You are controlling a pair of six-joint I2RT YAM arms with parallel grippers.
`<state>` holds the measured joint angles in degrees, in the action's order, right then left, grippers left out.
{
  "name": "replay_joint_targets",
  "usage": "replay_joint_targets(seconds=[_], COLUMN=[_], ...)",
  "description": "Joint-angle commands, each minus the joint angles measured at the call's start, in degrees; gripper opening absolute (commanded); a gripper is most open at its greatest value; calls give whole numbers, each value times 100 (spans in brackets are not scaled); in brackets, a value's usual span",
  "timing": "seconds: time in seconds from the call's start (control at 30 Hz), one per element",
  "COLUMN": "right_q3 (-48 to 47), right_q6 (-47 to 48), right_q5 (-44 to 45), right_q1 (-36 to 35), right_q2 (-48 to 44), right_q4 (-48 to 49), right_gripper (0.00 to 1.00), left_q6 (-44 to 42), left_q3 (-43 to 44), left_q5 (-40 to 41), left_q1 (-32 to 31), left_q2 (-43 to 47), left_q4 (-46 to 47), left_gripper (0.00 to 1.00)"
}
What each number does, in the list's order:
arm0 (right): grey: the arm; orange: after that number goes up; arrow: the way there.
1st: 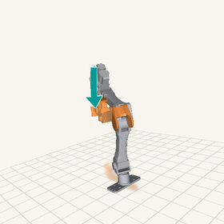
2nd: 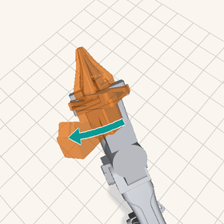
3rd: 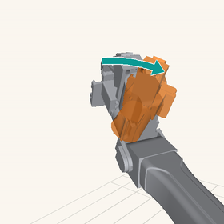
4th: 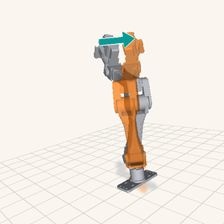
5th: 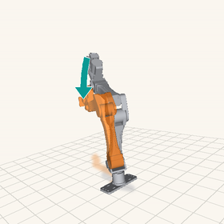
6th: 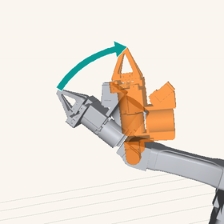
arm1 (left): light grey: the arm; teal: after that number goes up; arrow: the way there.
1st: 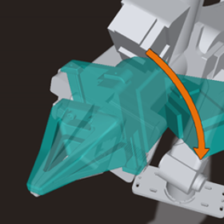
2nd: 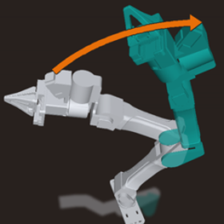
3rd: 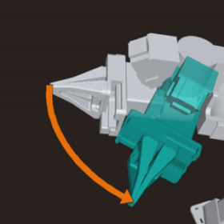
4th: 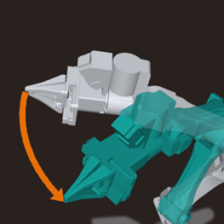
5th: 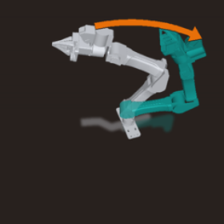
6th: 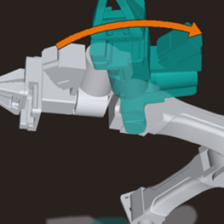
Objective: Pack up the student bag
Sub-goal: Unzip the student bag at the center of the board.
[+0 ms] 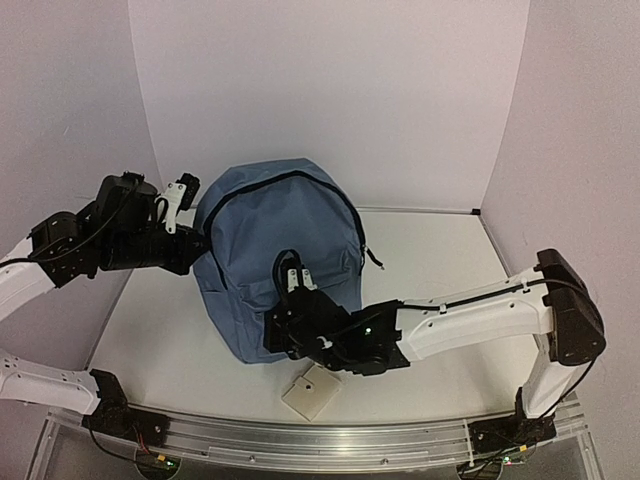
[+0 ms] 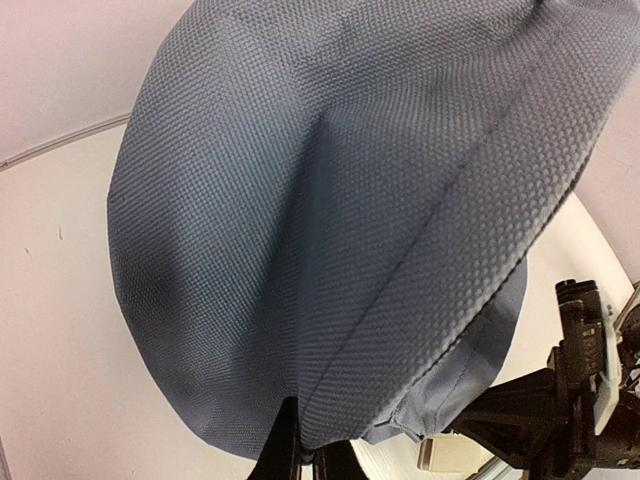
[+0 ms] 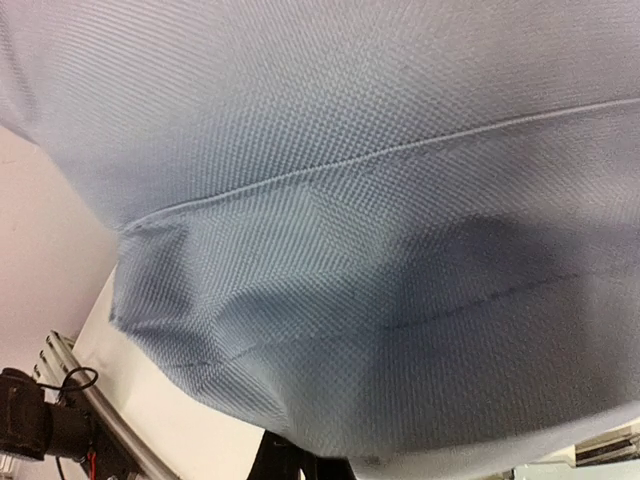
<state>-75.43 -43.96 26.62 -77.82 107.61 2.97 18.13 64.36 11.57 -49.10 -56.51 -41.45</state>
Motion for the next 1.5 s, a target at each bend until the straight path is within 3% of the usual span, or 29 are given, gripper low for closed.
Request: replay_joint_targets(seconds=[0.0,0.53,1.2,1.27,1.4,1.47], right_q3=[81,1124,2381,2489,2583,2527], right_q6=[-95,-80,452,561,746,846], right_q5=[-45,-729,-827,-919,-1120,-1168], right_q1=[32,891,2154,2314,2594,2660], right_q2=[-513,-1320,-2648,-2612,-2497,-2422], right_q4=[-592,-871,-556,-392,148,280], right_gripper=[0,0,0,0,0,0], left_q6=[114,191,114,-65,-547,-780], left_q3=[15,60,307,425,1069,1639], left_q5=[424,762,672,587,47,-435], left_q1=[15,15,19,15,15,15], left_q2=[89,190,-44,-52,-121,-300], left_q4=[46,-219,-593,-720,-1215,-1593], left_gripper=[0,0,0,6,44,52])
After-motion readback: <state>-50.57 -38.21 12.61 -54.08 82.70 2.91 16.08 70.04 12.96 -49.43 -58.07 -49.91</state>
